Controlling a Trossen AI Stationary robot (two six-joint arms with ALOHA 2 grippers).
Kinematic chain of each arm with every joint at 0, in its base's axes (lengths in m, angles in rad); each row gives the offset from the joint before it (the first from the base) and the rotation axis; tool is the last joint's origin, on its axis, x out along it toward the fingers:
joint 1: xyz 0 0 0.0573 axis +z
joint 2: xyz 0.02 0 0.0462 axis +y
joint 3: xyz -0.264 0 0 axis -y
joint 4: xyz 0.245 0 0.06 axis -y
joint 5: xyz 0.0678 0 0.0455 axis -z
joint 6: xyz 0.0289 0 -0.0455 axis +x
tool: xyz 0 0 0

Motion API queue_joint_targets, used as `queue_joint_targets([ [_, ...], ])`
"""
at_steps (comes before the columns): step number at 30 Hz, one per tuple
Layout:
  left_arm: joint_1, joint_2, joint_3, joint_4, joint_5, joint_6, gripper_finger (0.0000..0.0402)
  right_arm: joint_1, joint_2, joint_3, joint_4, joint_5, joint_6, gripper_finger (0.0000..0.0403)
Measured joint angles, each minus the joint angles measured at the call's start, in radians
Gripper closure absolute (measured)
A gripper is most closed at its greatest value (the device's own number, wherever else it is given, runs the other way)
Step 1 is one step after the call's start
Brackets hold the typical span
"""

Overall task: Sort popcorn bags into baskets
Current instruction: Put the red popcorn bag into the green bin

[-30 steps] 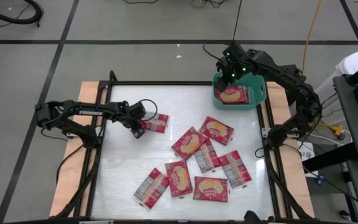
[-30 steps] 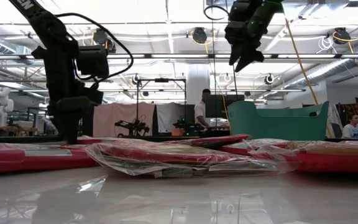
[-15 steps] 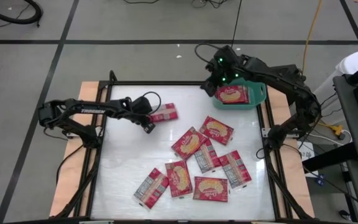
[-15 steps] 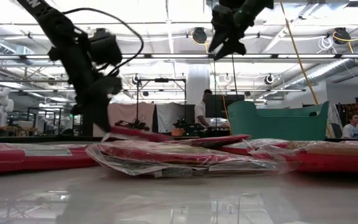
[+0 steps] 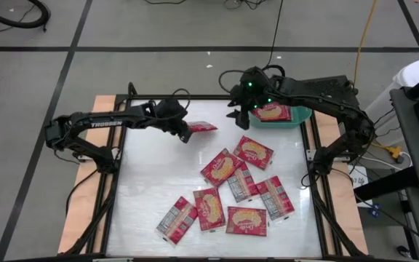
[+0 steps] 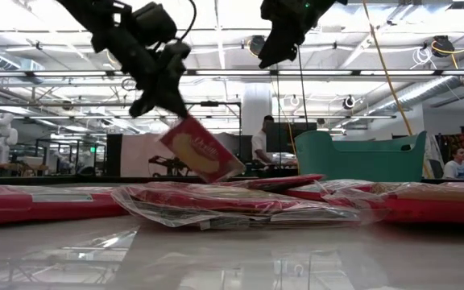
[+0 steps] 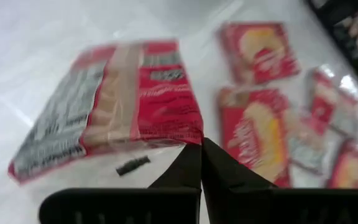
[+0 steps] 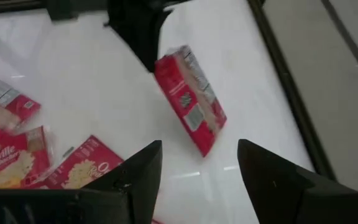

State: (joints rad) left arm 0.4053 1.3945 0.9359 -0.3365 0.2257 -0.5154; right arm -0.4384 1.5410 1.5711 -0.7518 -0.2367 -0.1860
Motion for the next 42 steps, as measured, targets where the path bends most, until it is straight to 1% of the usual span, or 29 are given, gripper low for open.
queue_joint_targets([
  [6,0.001,0.0,0.078,0.0,0.011,-0.047,0.0401,0.041,0.001,-0.103,0.118,0.004,-0.008,0.0168],
  [10,0.01,0.0,0.099,0.025,0.019,-0.11,0.0401,0.071,0.001,-0.202,0.273,0.003,0.022,0.0157],
  [16,0.013,0.0,0.1,0.119,0.039,-0.171,0.0401,0.098,0.001,-0.367,0.554,0.005,0.12,0.0156],
  [18,0.013,0.0,0.1,0.147,0.053,-0.186,0.0401,0.101,0.001,-0.417,0.623,0.028,0.164,0.0156],
  [22,0.013,-0.001,0.1,0.192,0.088,-0.201,0.0401,0.107,0.001,-0.486,0.666,0.078,0.202,0.0156],
  [26,0.006,-0.001,0.1,0.224,0.106,-0.201,0.0401,0.107,0.001,-0.51,0.676,0.082,0.201,0.0156],
  [29,0.006,-0.001,0.1,0.265,0.142,-0.201,0.0401,0.107,0.001,-0.525,0.675,0.083,0.199,0.0156],
  [33,-0.001,-0.001,0.1,0.318,0.156,-0.201,0.0401,0.107,0.001,-0.548,0.695,0.08,0.177,0.0157],
  [35,-0.001,-0.001,0.1,0.343,0.177,-0.2,0.0401,0.107,0.001,-0.563,0.737,0.08,0.177,0.0164],
  [37,-0.001,-0.002,0.1,0.356,0.194,-0.201,0.0401,0.106,0.001,-0.574,0.792,0.08,0.184,0.0183],
  [39,-0.001,-0.002,0.1,0.356,0.195,-0.197,0.0401,0.106,0.001,-0.579,0.832,0.08,0.207,0.0214],
  [42,-0.001,-0.002,0.1,0.357,0.196,-0.171,0.0401,0.104,0.001,-0.579,0.868,0.063,0.253,0.0276],
])
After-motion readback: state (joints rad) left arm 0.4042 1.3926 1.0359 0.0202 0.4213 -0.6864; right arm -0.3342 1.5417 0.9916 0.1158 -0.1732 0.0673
